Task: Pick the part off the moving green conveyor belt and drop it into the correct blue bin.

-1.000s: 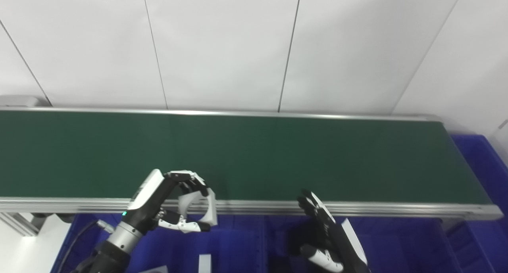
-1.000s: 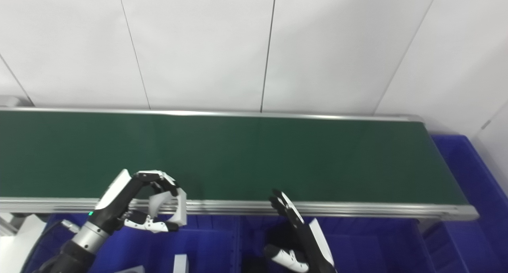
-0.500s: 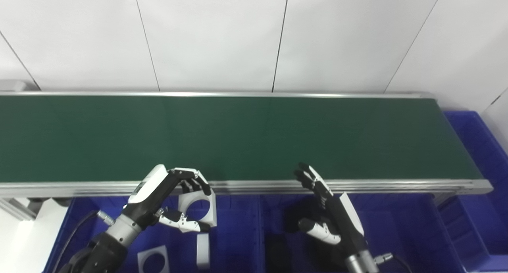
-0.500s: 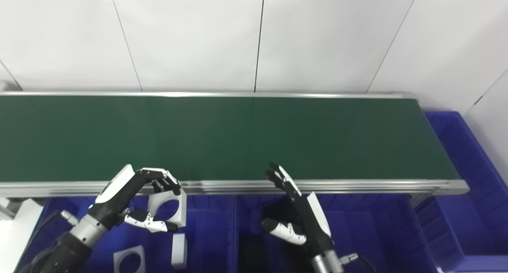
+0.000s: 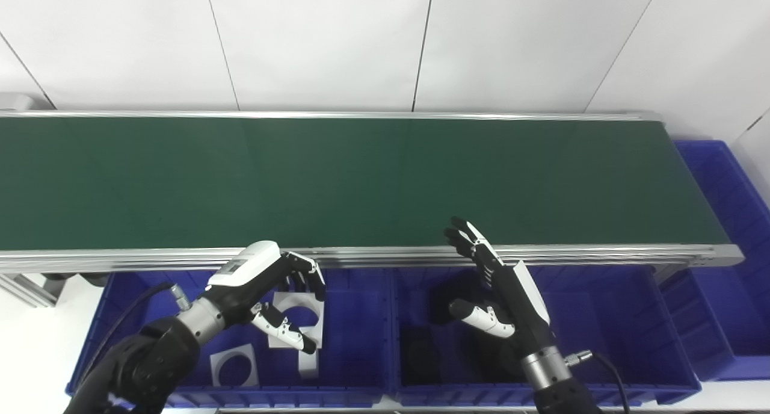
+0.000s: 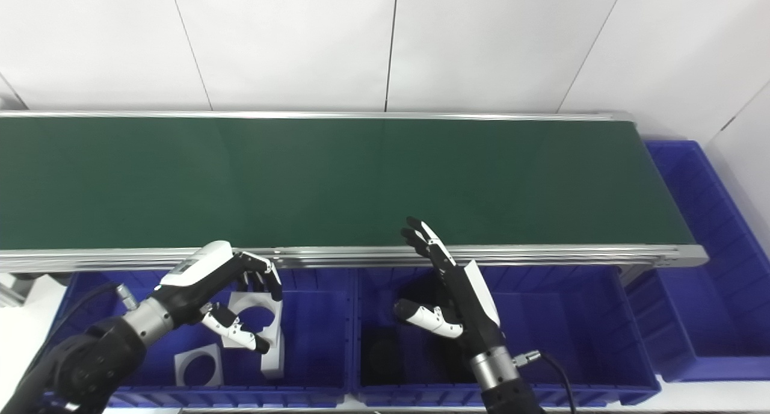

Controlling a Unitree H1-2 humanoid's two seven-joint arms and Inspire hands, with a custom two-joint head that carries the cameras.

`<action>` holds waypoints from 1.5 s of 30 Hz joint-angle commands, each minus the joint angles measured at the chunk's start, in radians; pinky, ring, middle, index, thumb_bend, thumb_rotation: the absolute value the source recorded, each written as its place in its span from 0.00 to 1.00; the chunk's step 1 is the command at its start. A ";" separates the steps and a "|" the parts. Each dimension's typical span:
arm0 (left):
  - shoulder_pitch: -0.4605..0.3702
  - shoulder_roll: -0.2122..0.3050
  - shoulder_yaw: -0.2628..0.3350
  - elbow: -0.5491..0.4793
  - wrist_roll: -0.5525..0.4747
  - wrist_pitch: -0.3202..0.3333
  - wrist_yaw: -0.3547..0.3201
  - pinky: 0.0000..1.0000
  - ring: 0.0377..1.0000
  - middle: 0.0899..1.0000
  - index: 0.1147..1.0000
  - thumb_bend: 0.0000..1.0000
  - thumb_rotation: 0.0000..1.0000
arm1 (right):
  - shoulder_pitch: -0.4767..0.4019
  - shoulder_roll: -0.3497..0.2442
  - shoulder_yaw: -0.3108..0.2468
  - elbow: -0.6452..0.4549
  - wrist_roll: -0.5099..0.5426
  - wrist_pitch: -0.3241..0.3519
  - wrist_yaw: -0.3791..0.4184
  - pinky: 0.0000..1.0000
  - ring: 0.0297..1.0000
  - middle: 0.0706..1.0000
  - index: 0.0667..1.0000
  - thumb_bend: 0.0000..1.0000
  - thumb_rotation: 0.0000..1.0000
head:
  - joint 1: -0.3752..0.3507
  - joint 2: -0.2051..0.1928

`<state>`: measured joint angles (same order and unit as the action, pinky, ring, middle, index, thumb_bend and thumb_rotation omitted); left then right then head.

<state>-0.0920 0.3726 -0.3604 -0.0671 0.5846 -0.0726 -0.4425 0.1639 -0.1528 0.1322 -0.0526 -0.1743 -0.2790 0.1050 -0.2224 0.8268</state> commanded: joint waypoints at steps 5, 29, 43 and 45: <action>-0.064 0.000 -0.039 -0.035 0.074 0.073 -0.051 0.50 0.41 0.46 0.46 0.50 0.00 | -0.010 -0.001 -0.007 -0.052 0.018 0.001 0.004 0.89 0.89 0.88 0.94 0.85 0.76 | 0.004 0.013; -0.095 0.040 -0.157 -0.087 0.300 0.100 -0.162 0.73 0.81 0.83 0.79 0.69 0.37 | -0.017 0.009 -0.011 -0.064 0.016 0.010 -0.002 0.88 0.87 0.87 0.93 0.86 0.77 | 0.006 0.035; -0.015 0.022 -0.052 -0.123 0.116 0.046 -0.081 0.63 0.75 0.79 0.77 0.74 0.31 | -0.014 0.013 -0.010 -0.068 0.019 0.013 -0.001 0.88 0.88 0.87 0.93 0.85 0.75 | -0.007 0.033; 0.005 0.013 -0.017 -0.118 0.013 0.010 -0.057 0.63 0.75 0.79 0.78 0.74 0.28 | -0.013 0.012 -0.009 -0.065 0.022 0.007 0.001 0.88 0.88 0.87 0.93 0.84 0.74 | -0.023 0.025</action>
<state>-0.0843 0.3931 -0.4013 -0.1614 0.6673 -0.0144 -0.5421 0.1579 -0.1425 0.1273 -0.0840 -0.1686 -0.2643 0.1058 -0.2439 0.8529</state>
